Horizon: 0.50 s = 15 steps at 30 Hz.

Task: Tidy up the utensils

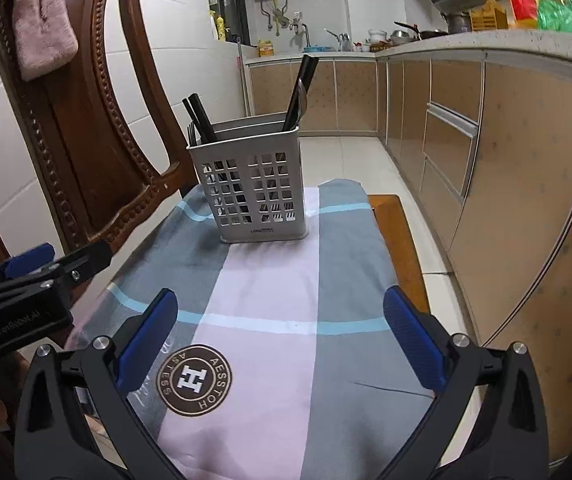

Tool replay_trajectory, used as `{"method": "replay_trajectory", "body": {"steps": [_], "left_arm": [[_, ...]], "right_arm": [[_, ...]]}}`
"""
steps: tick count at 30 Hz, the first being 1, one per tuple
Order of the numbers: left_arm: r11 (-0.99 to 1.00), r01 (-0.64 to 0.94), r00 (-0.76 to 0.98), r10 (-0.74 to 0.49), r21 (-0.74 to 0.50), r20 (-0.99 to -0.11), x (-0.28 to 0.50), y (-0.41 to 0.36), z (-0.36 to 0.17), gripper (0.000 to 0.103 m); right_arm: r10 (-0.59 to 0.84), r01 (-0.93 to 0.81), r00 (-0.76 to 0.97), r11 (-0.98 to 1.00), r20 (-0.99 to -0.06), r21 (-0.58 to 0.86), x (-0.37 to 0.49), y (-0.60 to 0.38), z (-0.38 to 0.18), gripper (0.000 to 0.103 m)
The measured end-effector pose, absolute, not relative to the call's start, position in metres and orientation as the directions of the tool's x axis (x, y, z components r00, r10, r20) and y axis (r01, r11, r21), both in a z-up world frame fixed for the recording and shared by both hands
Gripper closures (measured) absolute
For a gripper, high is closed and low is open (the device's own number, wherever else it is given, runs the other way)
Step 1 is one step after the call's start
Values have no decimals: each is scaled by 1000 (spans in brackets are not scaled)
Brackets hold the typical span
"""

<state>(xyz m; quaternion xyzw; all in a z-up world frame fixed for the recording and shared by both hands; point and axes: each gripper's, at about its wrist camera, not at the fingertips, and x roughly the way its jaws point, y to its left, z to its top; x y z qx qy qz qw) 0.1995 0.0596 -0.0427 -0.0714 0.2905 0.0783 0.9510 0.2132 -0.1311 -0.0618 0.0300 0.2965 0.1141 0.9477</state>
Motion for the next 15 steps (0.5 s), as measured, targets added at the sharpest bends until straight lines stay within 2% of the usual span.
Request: {"method": "replay_trajectory", "body": {"steps": [15], "left_arm": [[980, -179, 821, 103, -82, -562, 198, 62, -44, 4]], "right_arm": [[221, -191, 818, 975, -531, 112, 208, -138, -57, 3]]}}
